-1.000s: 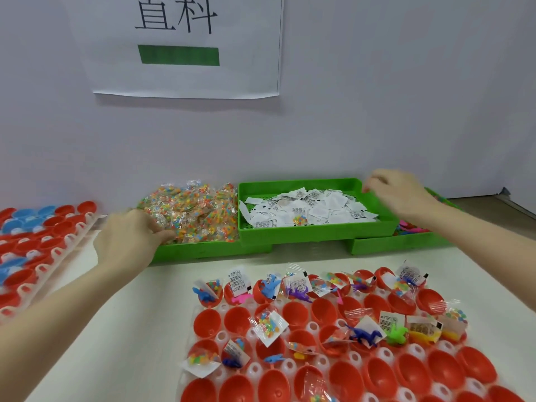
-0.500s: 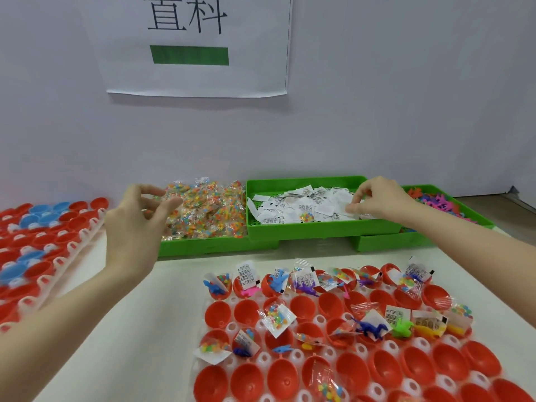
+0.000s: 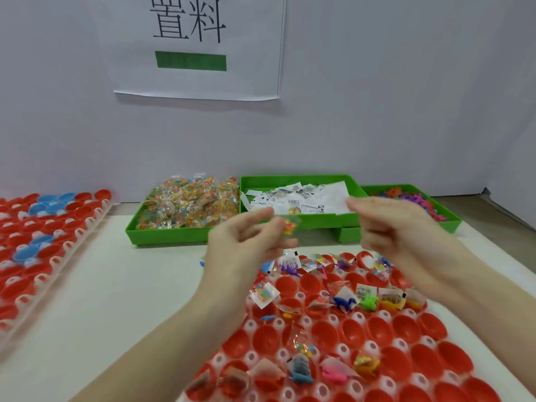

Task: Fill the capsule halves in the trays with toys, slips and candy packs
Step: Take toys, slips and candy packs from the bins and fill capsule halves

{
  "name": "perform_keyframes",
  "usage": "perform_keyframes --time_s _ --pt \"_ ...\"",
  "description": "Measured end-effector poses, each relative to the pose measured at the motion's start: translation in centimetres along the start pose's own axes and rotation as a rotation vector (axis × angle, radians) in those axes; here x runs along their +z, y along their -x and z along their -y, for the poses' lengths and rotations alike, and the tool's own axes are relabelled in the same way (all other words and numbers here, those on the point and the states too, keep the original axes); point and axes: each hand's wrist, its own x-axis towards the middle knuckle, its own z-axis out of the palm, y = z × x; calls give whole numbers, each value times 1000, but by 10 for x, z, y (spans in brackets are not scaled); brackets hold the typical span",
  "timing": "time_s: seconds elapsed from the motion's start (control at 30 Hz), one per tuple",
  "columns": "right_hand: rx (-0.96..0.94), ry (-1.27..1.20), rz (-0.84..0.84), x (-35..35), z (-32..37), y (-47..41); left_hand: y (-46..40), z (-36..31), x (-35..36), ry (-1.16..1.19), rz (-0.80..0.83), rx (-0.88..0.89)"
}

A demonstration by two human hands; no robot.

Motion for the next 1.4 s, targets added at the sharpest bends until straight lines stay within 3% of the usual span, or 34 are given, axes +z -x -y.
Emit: perform_keyframes --time_s 0.17,0.3,0.4,0.5,0.7,0.93,1.13,1.4 --pt "-1 -146 -47 21 3 65 49 -6 37 227 50 -139" --pt "-57 -140 -311 27 -12 83 73 -8 52 330 57 -188" --pt "-100 -40 -430 31 -17 93 88 -12 57 272 118 -107" --pt "-111 -18 -379 29 -17 105 94 -10 56 196 90 -38" --pt "-28 -419 -155 5 -6 114 98 -13 48 99 66 -2" --pt "-334 -129 -235 -5 8 132 111 -15 52 5 113 56" --pt "-324 -206 -228 4 19 141 118 -13 52 -43 154 155" --pt "-311 -131 -261 8 25 142 121 -13 48 -126 287 268"
